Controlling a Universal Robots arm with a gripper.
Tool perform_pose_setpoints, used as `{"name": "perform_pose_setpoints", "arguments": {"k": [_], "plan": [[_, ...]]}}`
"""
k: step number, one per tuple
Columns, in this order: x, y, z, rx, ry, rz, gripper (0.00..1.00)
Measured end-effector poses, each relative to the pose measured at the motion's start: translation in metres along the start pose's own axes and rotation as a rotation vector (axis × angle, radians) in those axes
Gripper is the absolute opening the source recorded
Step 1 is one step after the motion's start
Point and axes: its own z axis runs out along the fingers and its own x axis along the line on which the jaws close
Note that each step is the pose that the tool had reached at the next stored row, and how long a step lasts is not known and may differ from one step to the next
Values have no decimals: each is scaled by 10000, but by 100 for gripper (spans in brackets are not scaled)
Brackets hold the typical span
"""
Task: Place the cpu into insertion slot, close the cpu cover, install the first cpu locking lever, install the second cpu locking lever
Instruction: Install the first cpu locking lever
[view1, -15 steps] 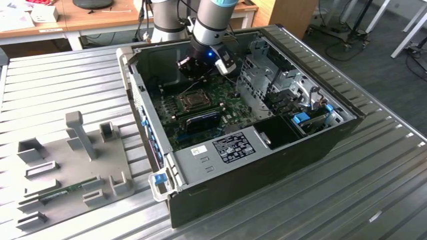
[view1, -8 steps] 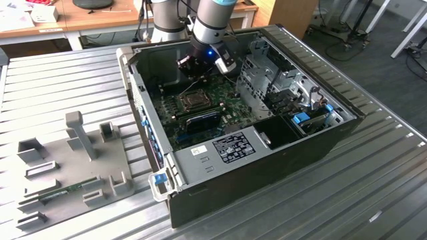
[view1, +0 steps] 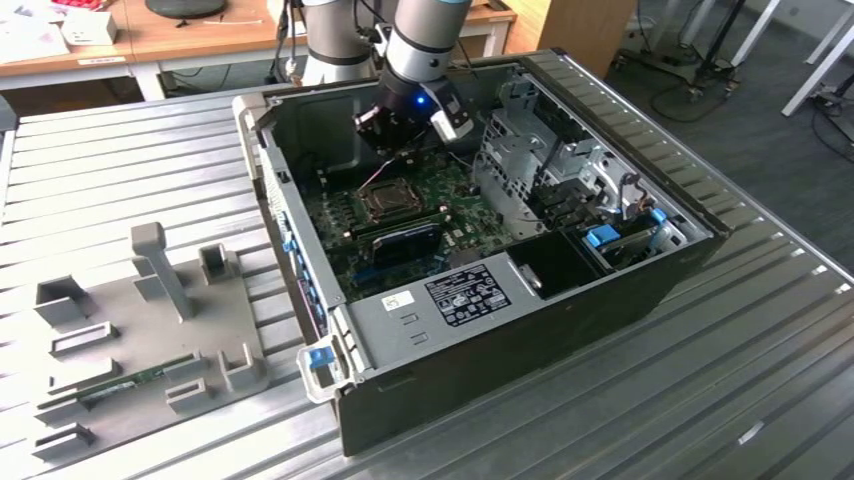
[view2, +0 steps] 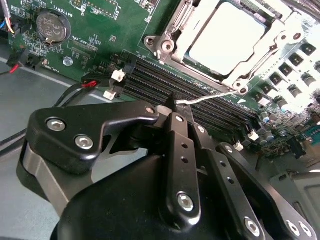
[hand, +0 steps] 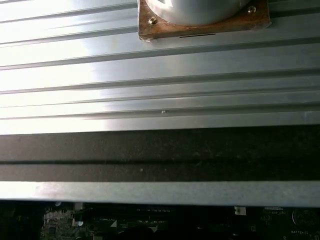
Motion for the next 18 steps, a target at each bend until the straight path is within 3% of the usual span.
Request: {"name": "perform_pose_setpoints", "arguments": {"k": [6,12,18], "plan": [[62,15,55,-1,-61,-13,10],[117,21,122,0,-76,-17,10],[130,33,98,1,-78,-17,10]]}}
